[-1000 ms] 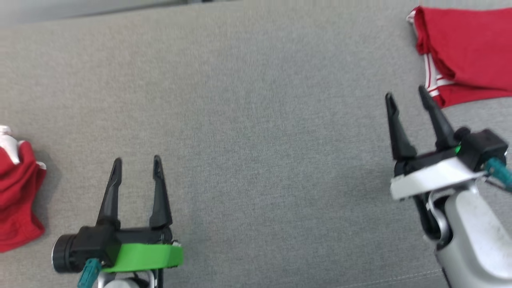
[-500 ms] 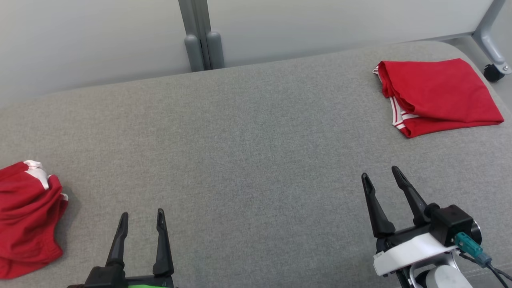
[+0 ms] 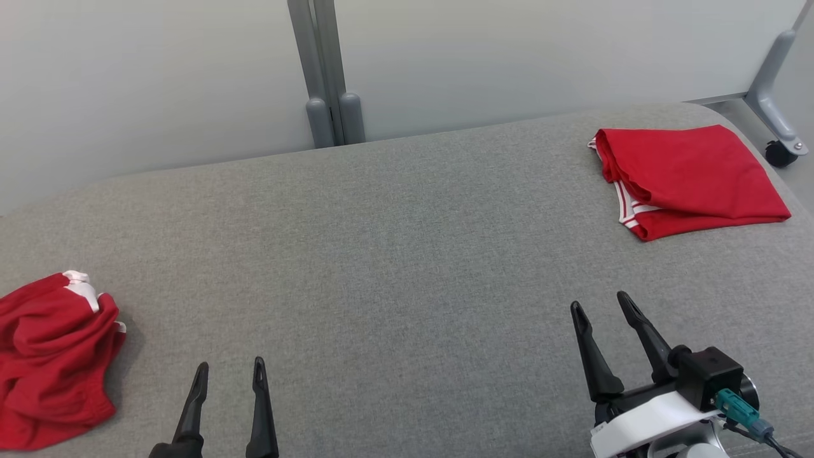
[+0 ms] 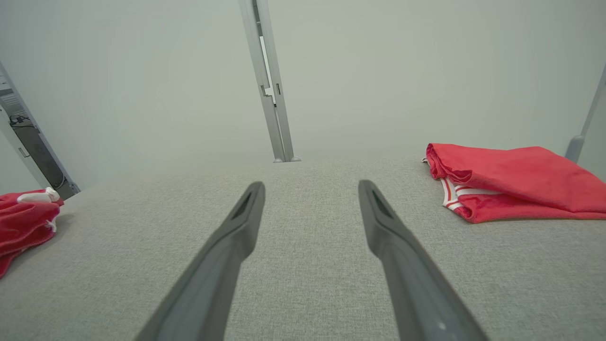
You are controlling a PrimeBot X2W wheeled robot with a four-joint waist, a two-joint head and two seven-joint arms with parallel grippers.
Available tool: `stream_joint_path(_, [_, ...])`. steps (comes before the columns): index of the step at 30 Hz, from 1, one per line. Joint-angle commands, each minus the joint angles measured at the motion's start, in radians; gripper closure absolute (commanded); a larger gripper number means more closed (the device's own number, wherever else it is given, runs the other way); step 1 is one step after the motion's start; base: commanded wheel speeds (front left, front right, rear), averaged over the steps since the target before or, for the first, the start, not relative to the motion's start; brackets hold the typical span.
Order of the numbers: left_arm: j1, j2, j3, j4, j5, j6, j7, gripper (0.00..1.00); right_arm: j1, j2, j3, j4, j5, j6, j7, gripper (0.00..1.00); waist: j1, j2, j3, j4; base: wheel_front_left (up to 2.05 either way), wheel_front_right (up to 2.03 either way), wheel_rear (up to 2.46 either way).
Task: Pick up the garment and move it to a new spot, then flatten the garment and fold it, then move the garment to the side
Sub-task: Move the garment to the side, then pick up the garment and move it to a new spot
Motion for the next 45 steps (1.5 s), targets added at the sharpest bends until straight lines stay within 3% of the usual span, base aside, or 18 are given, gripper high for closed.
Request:
stream_joint_path(1, [0.014,0.001,0.001,0.001,0.009,-0.004,0.0,0.0,0.013,-0.002,-0.002,0.001,0.011,-0.002,-0.003,0.0,0.0001,0.0,0.0,0.004,0.0,0.0,0.0])
stream_joint_path(33, [0.024,0.001,0.003,-0.038,0.035,-0.006,0.0,0.0,0.027,-0.007,0.002,0.01,0.008,-0.002,-0.003,0.0,0.0001,0.0,0.007,0.035,0.0,0.0,0.0])
stream_joint_path(45, [0.017,0.002,0.006,-0.073,0.043,0.017,0.0,0.0,0.029,-0.018,0.018,0.012,0.019,-0.002,-0.003,0.0,0.0001,0.0,0.033,0.192,0.0,0.0,0.0])
